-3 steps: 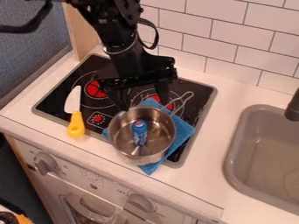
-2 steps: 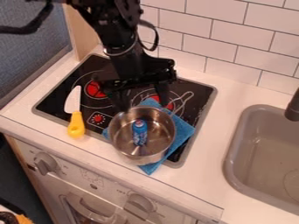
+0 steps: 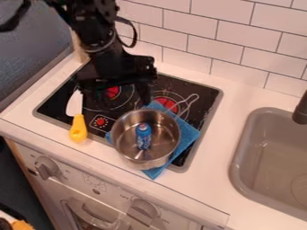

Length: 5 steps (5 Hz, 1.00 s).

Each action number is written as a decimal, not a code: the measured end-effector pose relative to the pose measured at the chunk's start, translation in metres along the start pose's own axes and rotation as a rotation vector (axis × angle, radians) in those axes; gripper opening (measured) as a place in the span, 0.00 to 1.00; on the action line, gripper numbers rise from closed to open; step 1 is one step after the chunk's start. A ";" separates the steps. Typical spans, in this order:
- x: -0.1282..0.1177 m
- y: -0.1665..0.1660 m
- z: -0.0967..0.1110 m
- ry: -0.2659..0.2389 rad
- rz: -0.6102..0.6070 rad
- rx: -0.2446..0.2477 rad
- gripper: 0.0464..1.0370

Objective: Moved the knife in the top left corner of the stove

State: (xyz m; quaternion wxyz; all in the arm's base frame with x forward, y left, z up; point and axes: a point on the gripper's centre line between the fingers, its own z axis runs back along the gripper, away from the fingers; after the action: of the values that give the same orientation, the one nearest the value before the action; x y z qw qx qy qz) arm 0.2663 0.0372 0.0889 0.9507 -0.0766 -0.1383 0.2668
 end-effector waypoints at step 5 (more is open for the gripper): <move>-0.003 0.086 -0.046 0.057 0.022 0.243 0.96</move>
State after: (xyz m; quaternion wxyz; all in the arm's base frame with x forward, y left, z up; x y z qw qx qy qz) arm 0.2355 0.1053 0.0258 0.9535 0.0302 -0.0770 0.2899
